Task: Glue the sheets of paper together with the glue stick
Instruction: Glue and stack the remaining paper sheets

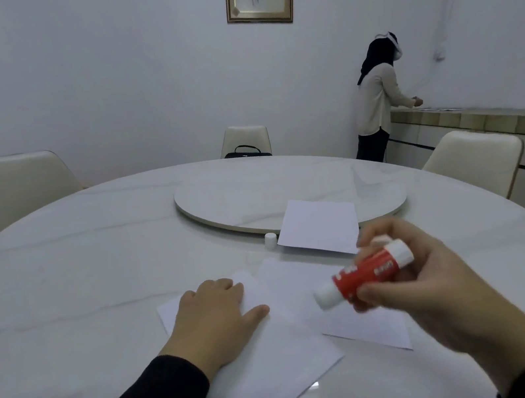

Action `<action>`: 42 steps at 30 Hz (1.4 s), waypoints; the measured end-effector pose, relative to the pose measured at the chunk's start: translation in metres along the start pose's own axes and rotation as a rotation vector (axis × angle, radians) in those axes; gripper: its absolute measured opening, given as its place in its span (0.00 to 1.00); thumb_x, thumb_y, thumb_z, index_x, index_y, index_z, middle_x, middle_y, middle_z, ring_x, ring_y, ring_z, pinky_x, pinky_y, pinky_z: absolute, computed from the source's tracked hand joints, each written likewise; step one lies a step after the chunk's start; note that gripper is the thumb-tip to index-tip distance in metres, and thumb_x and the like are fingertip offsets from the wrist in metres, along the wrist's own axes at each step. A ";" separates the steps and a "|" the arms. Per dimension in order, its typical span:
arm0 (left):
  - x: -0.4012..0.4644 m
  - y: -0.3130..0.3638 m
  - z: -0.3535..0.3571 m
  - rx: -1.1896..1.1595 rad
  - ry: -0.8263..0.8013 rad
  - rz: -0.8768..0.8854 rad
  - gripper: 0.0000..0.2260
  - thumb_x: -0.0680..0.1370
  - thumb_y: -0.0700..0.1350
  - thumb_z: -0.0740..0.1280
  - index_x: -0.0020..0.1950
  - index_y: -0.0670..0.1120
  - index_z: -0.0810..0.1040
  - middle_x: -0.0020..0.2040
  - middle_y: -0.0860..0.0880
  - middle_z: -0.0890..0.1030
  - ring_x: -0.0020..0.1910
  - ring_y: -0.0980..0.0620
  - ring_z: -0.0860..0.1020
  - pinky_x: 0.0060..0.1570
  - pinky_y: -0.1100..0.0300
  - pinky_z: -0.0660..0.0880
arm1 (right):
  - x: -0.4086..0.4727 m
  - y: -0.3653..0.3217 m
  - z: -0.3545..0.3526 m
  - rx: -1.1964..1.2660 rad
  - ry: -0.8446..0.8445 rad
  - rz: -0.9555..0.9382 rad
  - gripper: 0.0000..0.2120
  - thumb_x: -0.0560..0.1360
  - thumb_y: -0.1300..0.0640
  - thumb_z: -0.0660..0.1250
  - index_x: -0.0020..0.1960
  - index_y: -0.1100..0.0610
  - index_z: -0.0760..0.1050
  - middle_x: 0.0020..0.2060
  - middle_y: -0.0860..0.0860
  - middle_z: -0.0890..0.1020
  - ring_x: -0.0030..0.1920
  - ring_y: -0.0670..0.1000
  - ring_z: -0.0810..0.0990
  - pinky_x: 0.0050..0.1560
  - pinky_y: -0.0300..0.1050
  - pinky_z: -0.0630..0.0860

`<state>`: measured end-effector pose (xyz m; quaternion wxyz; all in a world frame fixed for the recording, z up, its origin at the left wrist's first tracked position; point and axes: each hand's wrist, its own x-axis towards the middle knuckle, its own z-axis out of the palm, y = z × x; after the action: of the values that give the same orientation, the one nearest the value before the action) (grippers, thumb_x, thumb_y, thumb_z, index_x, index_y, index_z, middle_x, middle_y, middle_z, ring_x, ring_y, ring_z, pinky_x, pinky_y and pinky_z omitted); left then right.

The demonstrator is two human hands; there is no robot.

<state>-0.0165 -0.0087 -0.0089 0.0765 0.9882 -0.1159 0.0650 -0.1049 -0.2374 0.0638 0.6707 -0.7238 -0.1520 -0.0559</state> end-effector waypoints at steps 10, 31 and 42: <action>0.003 -0.009 0.002 -0.050 0.105 -0.136 0.20 0.76 0.60 0.55 0.63 0.52 0.72 0.62 0.53 0.70 0.63 0.50 0.66 0.60 0.55 0.63 | 0.116 0.010 0.039 -0.103 0.302 0.119 0.16 0.67 0.52 0.76 0.52 0.56 0.79 0.38 0.50 0.81 0.37 0.46 0.77 0.38 0.39 0.69; 0.007 -0.013 0.004 -0.122 0.180 -0.151 0.19 0.76 0.59 0.56 0.62 0.51 0.71 0.59 0.54 0.71 0.61 0.52 0.67 0.60 0.58 0.64 | 0.191 0.101 0.068 -0.654 0.354 0.107 0.23 0.65 0.49 0.76 0.58 0.50 0.76 0.48 0.47 0.79 0.55 0.53 0.76 0.57 0.50 0.73; 0.001 -0.021 -0.006 -0.388 -0.025 0.066 0.26 0.75 0.57 0.64 0.72 0.59 0.63 0.75 0.61 0.59 0.75 0.61 0.53 0.73 0.62 0.50 | 0.037 0.040 -0.054 -1.016 -0.191 0.604 0.66 0.38 0.27 0.72 0.73 0.49 0.63 0.69 0.44 0.71 0.65 0.45 0.71 0.62 0.36 0.65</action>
<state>-0.0113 0.0121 -0.0058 0.2620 0.9513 -0.1596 0.0315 -0.0516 -0.2880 0.0415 0.2100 -0.9669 0.0463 0.1369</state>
